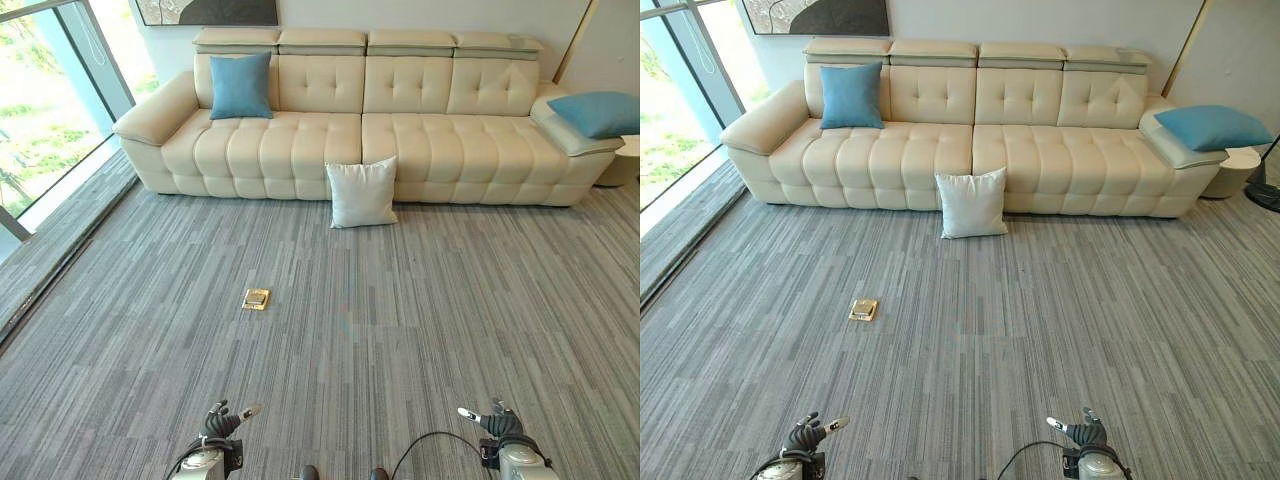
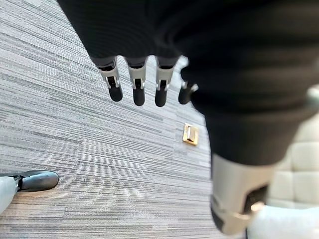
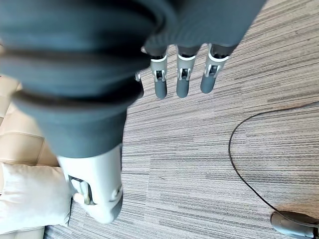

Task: Pick up all the scattered cushions and arrange them neatly on the sofa.

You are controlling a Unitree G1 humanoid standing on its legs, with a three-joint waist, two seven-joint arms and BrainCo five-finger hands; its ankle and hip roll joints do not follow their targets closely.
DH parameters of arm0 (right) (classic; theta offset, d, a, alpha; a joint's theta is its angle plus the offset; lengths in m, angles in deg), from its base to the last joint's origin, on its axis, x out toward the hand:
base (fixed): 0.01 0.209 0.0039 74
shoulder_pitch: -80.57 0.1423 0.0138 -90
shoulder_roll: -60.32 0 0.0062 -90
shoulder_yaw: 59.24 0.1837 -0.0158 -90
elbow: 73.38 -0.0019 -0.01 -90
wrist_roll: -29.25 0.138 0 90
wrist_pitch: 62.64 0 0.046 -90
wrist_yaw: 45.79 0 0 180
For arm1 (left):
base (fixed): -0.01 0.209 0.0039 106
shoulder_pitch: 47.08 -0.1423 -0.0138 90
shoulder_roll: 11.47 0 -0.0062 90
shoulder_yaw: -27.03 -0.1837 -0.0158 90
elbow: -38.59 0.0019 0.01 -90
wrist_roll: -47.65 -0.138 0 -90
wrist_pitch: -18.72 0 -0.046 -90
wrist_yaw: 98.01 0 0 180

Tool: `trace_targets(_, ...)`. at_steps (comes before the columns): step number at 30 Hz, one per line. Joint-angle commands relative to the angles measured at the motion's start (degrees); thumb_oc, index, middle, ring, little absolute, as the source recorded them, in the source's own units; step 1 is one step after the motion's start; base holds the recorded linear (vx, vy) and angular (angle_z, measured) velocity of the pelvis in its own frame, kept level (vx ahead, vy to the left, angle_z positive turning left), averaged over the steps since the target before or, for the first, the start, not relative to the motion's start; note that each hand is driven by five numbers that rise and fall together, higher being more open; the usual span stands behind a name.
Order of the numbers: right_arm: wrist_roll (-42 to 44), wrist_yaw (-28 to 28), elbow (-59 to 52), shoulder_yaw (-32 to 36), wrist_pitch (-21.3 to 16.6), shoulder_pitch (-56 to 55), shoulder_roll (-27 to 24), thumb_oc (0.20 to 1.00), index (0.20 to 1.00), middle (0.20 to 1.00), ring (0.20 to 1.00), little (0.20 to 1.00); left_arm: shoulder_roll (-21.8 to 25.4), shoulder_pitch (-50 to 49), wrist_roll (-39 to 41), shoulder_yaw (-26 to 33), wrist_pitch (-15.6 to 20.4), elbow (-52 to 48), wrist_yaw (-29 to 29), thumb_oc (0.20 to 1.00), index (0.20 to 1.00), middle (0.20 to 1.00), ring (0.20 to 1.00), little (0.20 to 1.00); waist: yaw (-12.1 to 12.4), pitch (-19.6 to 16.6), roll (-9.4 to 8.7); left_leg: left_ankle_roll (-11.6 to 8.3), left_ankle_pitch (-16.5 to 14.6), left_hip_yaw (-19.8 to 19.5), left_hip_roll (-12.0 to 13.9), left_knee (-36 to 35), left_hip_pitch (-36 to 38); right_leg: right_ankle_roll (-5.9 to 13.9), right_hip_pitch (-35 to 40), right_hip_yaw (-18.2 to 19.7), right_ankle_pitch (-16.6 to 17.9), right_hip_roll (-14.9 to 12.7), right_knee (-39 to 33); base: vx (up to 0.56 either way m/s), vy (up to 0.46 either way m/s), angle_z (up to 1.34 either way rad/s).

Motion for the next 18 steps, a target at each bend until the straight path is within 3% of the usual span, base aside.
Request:
trace_targets(1,1.17,0.72,1.42,0.55,-0.38,2.78,-1.31,1.0,1.0,1.0,1.0,1.0,0.77,3.42,-0.36,-2.65,0.99,1.32,-0.21,1.0,1.0,1.0,1.0,1.0,0.23,-0.6,0.02,-4.04,-5.65,2.52,0.83,0.05,2.15,3.98,1.19,-2.46,-7.83,-1.42,0.05,0.0,0.0,0.0)
trace_targets(18,0.67,0.38,2.82,-0.19,0.27,2.95,-0.9,1.0,1.0,1.0,1.0,1.0,0.24,3.06,1.09,-2.21,0.85,1.74,-0.36,1.0,1.0,1.0,1.0,1.0,0.29,-0.57,0.13,-3.88,-5.77,2.36,0.72,0.05,2.48,4.03,1.49,-2.38,-7.89,-1.52,0.05,0.0,0.0,0.0)
